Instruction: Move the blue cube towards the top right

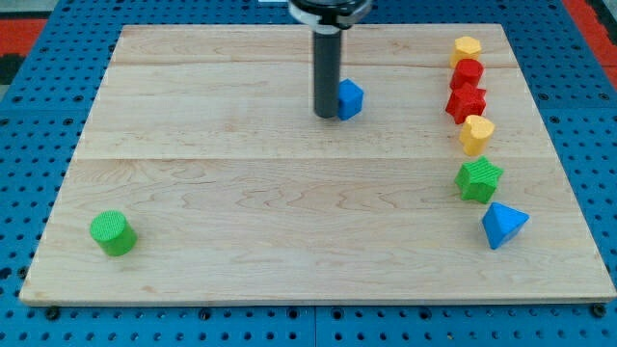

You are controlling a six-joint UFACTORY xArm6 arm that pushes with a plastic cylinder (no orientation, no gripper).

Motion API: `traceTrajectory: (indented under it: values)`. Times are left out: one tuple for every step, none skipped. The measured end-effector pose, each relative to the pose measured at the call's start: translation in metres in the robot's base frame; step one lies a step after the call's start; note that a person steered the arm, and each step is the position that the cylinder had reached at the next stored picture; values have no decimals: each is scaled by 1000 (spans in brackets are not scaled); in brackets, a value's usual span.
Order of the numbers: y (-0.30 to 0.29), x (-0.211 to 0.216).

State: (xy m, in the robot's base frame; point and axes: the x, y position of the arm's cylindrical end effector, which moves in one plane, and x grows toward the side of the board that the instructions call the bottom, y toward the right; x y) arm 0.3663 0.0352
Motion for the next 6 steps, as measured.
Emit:
traceTrajectory:
  values:
    - [25, 0]
    - [34, -26]
    - [47, -84]
    - [57, -102]
    - [47, -103]
    - [31, -91]
